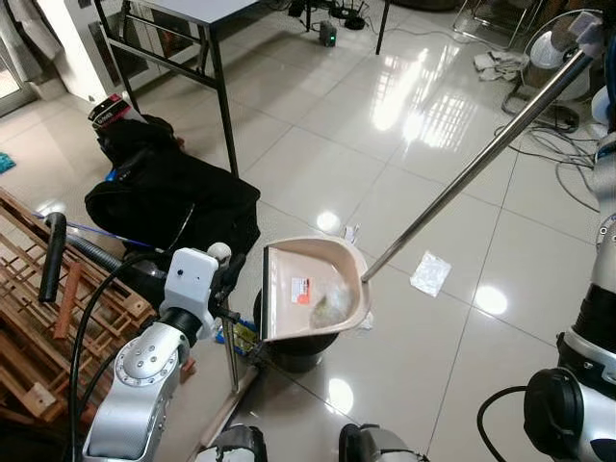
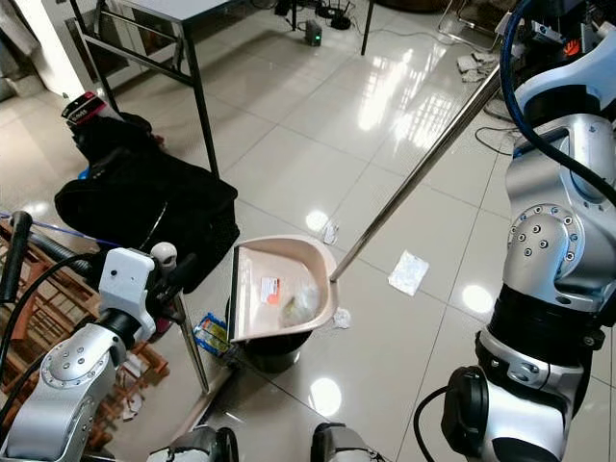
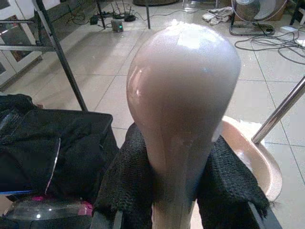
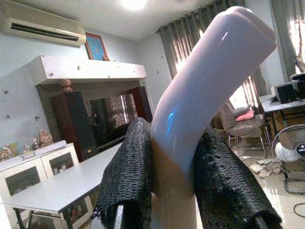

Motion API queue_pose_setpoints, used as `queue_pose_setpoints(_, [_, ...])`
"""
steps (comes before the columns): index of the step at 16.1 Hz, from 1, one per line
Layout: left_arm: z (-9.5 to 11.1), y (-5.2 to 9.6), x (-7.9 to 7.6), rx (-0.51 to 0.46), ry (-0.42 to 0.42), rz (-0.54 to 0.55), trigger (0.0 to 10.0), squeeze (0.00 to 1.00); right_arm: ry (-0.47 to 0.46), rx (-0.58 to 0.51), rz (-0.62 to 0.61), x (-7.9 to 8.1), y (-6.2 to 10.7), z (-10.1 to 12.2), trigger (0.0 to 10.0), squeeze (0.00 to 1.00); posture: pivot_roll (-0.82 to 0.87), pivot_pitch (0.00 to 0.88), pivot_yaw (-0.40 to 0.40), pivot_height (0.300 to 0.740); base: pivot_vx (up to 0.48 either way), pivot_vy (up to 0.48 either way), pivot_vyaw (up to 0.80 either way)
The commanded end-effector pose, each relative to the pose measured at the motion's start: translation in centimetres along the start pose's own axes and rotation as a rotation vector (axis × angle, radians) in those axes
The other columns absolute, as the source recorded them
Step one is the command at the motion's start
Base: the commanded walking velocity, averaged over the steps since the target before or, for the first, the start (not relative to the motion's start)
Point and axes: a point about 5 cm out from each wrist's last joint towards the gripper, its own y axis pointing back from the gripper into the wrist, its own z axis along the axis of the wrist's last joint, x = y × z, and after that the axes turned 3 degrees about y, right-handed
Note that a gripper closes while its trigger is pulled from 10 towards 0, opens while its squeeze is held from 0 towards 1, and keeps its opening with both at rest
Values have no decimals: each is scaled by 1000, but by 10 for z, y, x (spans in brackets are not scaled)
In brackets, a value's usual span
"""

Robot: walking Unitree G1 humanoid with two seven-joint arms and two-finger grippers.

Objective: Sweep floor

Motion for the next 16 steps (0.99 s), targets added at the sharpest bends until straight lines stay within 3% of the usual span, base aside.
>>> queue_pose_setpoints(1, [0,2,1,-1,-7,-2,10000,0,-7,-61,-6,0,0,11,10000,0,-83,141,-21,740,0,0,0])
queue_pose_setpoints(4, [-1,2,0,0,-5,-5,10000,0,6,-65,11,2,-1,10,10000,0,-84,142,-21,740,0,0,0])
queue_pose_setpoints(8, [-1,1,-1,2,-7,-15,10000,0,98,-100,131,23,-3,6,10000,0,-84,145,-17,740,0,0,0])
queue_pose_setpoints(16, [-2,1,-2,6,-9,-17,10000,0,159,-185,406,82,10,-7,10000,0,-86,141,-11,740,0,0,0])
